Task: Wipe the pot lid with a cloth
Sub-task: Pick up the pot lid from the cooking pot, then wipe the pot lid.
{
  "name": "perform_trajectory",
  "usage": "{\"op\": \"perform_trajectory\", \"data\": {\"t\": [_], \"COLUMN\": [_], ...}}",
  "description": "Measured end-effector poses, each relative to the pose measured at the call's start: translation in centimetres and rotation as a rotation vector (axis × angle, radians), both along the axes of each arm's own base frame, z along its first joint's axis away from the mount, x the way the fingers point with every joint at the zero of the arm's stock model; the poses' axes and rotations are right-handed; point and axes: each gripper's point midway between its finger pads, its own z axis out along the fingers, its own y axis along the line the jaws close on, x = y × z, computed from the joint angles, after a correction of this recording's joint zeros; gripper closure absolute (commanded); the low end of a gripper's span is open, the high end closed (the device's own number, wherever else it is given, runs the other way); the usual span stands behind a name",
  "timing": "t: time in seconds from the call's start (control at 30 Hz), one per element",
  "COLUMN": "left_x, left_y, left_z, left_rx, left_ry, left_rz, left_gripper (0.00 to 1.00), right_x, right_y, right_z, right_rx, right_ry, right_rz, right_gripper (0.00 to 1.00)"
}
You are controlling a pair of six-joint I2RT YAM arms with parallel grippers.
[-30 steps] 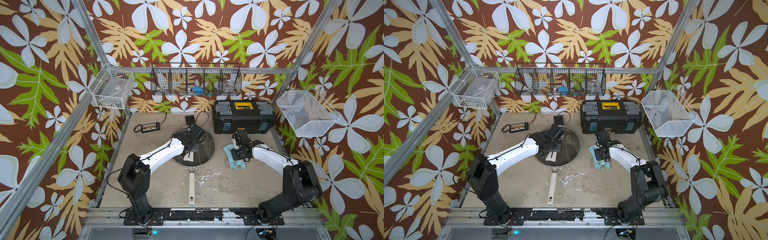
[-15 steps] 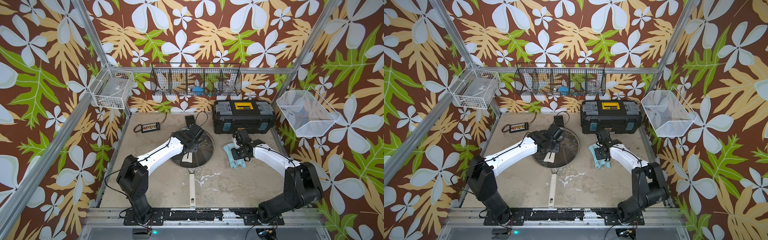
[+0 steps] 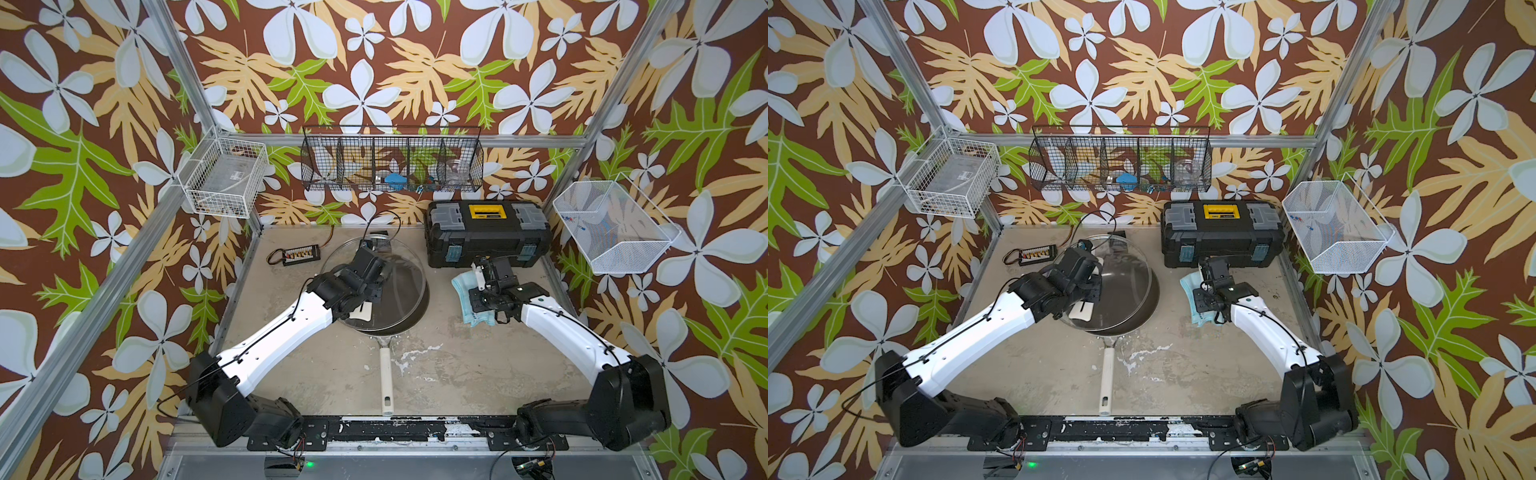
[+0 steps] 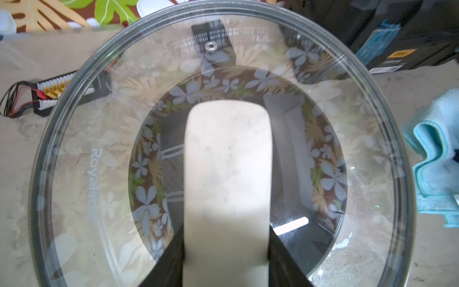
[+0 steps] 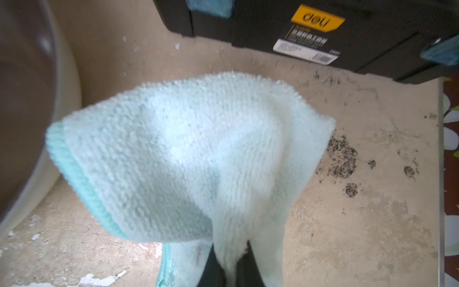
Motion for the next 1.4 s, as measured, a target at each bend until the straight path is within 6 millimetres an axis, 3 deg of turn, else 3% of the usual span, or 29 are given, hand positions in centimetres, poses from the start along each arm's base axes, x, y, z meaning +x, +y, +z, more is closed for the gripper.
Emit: {"op": "perform_trajectory", "data": {"t": [0.17,0.43,0.63,0.83,1.1,1.4], "left_x": [-2.1,-3.7,-5.4,-5.6,-6.2,-7.4], "left_y": [0.5,0.9,-0.8,-1.8,-2.7,-4.2], "left_z": [2.5,5.7,6.7,7.0,8.8,11.3], "left_rx": [-0.113,-0.221,-0.283,-0.344,-0.478,-0.595], "left_ry": [-0.15,-0.322,-0.391,-0.411,-0.473,-0.574], "left_rz": [-0.093,-0.216,-0.388,-0.487,-0.603,-0.742], "left_gripper": [1.0,1.0,1.0,1.0,1.0,1.0], "right_x": [-0.1,-1.0,-1.7,-1.8,-2.6,-3.5], "right_y": [-0.5,1.5,4.1,6.7,8.6,10.1], "right_z": [3.6,6.8,10.5,13.3,16.0,20.5], "right_rx": [0.071,0.225,0.388,0.522,0.623,0.723], "right_ry": [-0.146,-0.286,-0.423,-0.475,-0.513,-0.593], "right_rz": [0.011,0.156,0.312,0.456,0.59,0.709], "right_gripper": [1.0,1.0,1.0,1.0,1.0,1.0]}}
